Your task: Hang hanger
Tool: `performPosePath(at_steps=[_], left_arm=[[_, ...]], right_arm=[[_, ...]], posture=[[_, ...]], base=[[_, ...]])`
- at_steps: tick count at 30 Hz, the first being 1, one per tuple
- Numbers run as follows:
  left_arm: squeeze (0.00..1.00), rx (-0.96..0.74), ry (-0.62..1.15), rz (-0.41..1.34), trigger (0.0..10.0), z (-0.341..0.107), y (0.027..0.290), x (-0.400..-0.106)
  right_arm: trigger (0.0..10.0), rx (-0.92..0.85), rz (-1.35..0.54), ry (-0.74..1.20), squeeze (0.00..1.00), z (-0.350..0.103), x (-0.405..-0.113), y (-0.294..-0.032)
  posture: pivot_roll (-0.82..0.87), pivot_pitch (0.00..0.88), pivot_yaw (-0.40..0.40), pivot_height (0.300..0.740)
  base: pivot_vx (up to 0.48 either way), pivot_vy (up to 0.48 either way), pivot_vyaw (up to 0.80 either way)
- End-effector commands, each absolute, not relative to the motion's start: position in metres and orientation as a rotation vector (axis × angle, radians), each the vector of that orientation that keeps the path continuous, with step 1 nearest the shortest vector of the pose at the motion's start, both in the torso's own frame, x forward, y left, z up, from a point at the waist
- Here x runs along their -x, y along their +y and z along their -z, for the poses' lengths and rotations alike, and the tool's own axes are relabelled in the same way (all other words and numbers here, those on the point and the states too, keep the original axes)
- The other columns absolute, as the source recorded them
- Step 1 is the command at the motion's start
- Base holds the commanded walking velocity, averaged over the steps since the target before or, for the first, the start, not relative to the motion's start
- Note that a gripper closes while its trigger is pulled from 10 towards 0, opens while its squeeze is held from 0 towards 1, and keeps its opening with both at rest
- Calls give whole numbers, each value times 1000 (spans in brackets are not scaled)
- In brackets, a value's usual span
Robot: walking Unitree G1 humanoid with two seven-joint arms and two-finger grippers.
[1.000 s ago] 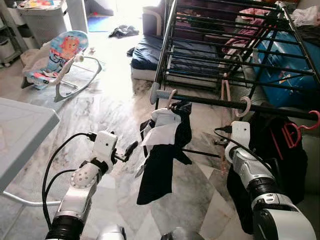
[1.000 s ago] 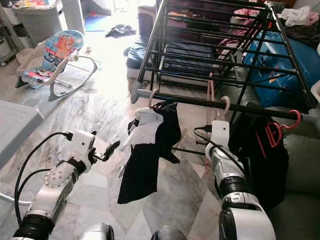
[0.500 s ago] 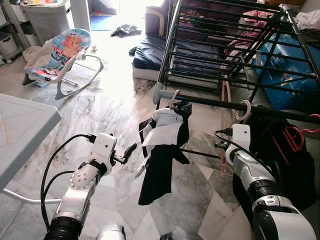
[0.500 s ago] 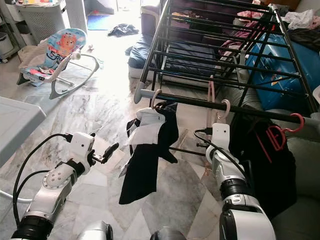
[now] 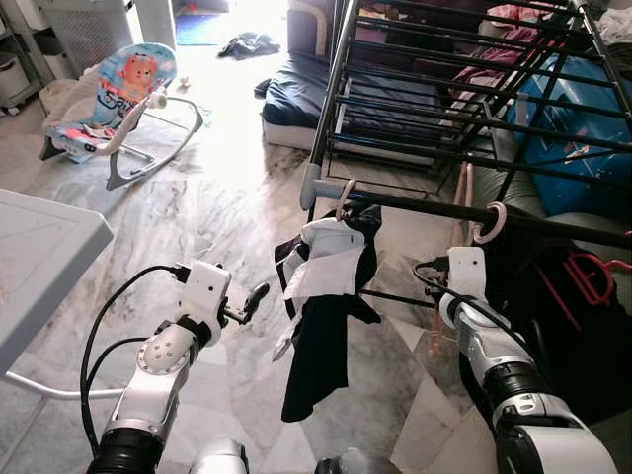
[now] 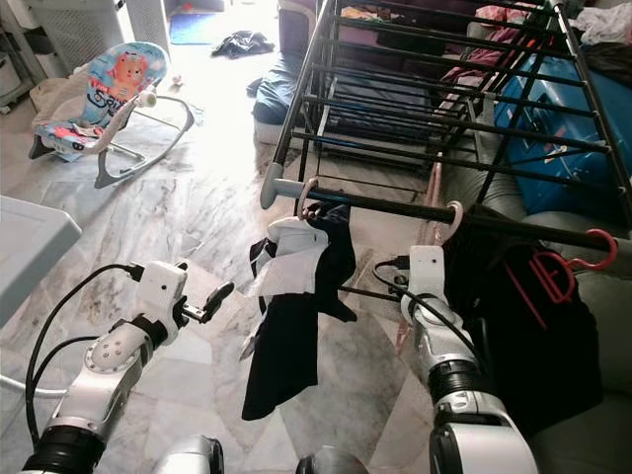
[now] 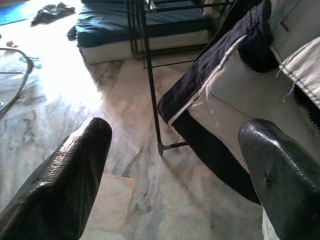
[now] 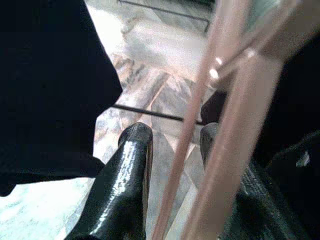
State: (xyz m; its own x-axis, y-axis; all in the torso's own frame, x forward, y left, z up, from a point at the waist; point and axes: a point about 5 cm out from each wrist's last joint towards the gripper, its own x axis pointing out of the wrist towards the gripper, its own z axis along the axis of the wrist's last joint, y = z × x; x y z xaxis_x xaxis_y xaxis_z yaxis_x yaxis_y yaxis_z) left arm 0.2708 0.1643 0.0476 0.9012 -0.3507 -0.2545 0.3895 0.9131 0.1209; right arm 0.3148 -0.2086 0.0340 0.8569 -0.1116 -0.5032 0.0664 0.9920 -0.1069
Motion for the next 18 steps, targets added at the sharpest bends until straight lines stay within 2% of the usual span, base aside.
performPosePath(at_steps=[1, 3, 6, 13, 18], left_arm=[[0, -203, 207, 371, 10000, -53, 164, -272], [0, -210, 193, 359, 10000, -55, 166, -272], [0, -230, 190, 359, 10000, -57, 167, -269], [0, -217, 163, 317, 10000, -60, 167, -261], [0, -223, 170, 313, 10000, -58, 168, -258]], right_arm=[[10000, 88, 95, 491, 1000, -39, -314, -211], [10000, 80, 111, 457, 1000, -42, -312, -212], [10000, 206, 80, 359, 1000, -49, -305, -210], [10000, 195, 137, 375, 1000, -36, -278, -204], [10000, 181, 162, 358, 1000, -40, -274, -208]], posture=[[-23, 45, -92, 740], [-26, 44, -93, 740], [-30, 43, -96, 740], [-32, 35, -100, 740], [-37, 32, -95, 740]], base=[[0, 0, 0], [0, 0, 0], [0, 0, 0], [0, 0, 0], [0, 0, 0]])
